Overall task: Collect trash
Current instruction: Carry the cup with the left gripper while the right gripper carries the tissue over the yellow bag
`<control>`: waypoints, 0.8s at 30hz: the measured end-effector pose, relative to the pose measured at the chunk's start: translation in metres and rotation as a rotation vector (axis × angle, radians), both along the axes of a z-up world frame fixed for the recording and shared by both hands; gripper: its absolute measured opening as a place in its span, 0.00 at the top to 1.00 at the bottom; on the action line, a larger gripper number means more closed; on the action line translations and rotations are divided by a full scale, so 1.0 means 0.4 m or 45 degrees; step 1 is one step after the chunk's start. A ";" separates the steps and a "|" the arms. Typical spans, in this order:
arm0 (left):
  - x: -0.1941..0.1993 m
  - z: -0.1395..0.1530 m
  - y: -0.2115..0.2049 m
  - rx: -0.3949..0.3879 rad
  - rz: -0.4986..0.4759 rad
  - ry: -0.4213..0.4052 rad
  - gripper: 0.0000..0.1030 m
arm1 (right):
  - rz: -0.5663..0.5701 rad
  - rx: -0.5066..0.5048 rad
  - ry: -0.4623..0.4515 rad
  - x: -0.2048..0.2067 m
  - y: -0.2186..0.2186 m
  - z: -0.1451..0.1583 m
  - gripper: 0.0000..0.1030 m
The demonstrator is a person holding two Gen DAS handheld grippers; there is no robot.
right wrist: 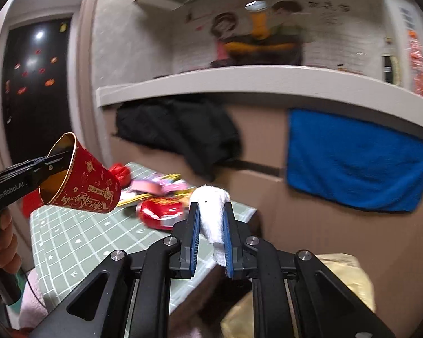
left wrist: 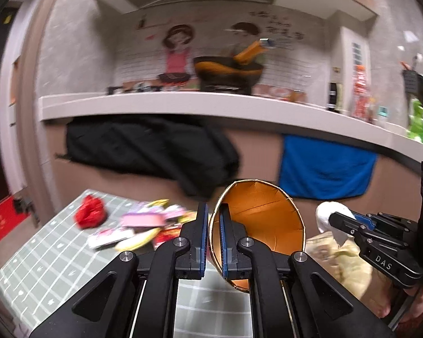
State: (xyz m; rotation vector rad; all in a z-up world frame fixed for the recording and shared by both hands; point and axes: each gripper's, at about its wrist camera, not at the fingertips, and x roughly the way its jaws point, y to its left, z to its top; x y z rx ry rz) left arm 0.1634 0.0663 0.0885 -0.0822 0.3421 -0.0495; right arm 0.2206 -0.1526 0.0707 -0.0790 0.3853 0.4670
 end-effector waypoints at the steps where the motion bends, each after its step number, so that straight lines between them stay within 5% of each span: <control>1: 0.007 0.006 -0.032 0.005 -0.035 -0.005 0.92 | -0.026 0.002 -0.006 -0.005 -0.022 0.003 0.86; 13: 0.116 -0.042 -0.330 -0.014 -0.364 0.103 0.92 | -0.379 -0.007 -0.020 -0.048 -0.306 -0.016 0.86; 24: 0.221 -0.187 -0.429 -0.071 -0.492 0.344 0.92 | -0.433 0.022 0.064 -0.018 -0.384 -0.084 0.86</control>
